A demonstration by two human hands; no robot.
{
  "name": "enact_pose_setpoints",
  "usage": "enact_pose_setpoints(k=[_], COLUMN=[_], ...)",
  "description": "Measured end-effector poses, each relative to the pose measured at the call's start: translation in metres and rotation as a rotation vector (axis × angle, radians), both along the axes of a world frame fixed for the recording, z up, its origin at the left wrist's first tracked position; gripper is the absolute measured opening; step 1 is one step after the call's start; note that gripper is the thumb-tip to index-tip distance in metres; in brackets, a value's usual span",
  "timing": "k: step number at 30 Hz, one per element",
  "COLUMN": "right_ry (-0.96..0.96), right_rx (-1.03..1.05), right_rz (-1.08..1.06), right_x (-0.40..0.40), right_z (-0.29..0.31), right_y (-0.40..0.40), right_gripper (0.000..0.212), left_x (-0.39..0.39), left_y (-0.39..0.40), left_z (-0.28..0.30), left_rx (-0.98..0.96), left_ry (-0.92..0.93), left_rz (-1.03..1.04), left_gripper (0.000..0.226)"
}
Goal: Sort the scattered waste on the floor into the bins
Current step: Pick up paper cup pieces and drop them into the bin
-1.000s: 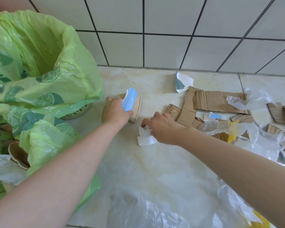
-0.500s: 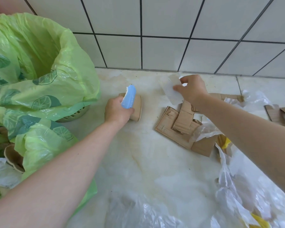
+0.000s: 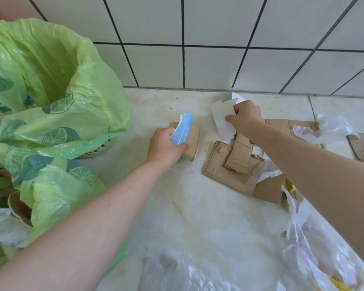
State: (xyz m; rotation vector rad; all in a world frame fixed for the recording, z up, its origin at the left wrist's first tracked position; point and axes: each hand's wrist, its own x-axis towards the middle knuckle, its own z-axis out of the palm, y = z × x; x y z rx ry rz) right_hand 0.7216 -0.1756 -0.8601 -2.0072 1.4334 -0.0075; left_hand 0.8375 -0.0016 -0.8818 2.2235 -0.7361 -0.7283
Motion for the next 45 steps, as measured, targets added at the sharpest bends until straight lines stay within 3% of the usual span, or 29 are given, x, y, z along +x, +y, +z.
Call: enact_pose_setpoints(k=[2, 6, 21, 28, 33, 36, 38, 42, 45], right_ry=[-0.035, -0.151, -0.391, -0.57, -0.755, -0.853, -0.818, -0.827, -0.836], right_rx=[-0.001, -0.01, -0.007, -0.006, 0.138, 0.238, 0.325, 0.436, 0.63], right_rz=[-0.007, -0.009, 0.138, 0.27, 0.341, 0.365, 0.548, 0.502, 0.485], right_x=[-0.002, -0.006, -0.028, -0.027, -0.021, -0.012, 0.003, 0.017, 0.031], right_z=[0.0, 0.003, 0.073, 0.125, 0.156, 0.165, 0.177, 0.175, 0.174], right_y=[0.004, 0.021, 0.12, 0.195, 0.225, 0.236, 0.299, 0.306, 0.312], right_gripper=[0.038, 0.012, 0.012, 0.015, 0.016, 0.016, 0.015, 0.009, 0.025], left_x=[0.001, -0.001, -0.022, -0.038, -0.028, -0.021, -0.026, -0.023, -0.021], left_y=[0.0, 0.006, 0.103, 0.177, 0.203, 0.214, 0.287, 0.302, 0.307], left_z=[0.001, 0.01, 0.101, 0.166, 0.185, 0.186, 0.196, 0.177, 0.169], left_rx=[-0.011, -0.052, -0.279, -0.483, -0.591, -0.545, -0.575, -0.469, -0.339], left_ry=[0.043, 0.087, -0.022, -0.121, -0.071, -0.122, -0.216, -0.268, -0.306], left_rz=[0.042, 0.101, 0.342, 0.611, 0.705, 0.741, 0.885, 0.902, 0.876], left_gripper=[0.026, 0.027, 0.023, 0.017, 0.021, 0.025, 0.023, 0.027, 0.035])
